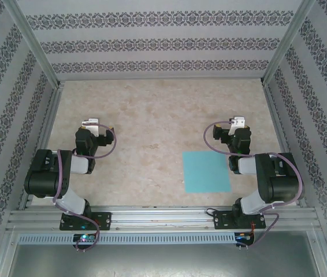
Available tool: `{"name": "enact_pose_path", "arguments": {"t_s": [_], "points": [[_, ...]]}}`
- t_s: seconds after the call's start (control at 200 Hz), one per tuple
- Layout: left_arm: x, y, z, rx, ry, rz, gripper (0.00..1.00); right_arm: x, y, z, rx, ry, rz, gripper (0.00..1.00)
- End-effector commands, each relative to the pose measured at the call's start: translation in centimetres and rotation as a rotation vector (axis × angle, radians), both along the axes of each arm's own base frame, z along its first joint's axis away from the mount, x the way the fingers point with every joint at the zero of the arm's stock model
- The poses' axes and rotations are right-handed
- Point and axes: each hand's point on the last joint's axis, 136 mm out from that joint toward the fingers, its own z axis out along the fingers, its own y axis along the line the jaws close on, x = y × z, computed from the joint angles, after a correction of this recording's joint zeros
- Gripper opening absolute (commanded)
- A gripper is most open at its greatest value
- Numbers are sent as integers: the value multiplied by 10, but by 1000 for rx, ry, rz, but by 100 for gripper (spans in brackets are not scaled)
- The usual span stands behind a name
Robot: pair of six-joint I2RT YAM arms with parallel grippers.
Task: Fold a paper plane with a square sheet of paper (fold left side to right side)
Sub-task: Move the square sheet of paper to the center of the table.
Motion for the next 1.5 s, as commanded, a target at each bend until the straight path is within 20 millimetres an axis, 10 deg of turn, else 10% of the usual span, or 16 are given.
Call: {"name": "enact_pose_path", "arguments": {"t_s": [0.0,1.494], "points": [[0,5,1,-9,-2,18,100,5,1,11,-13,-38,-3,98],[0,5,1,-10,-2,16,100,5,0,11,3,-39,6,98]]}}
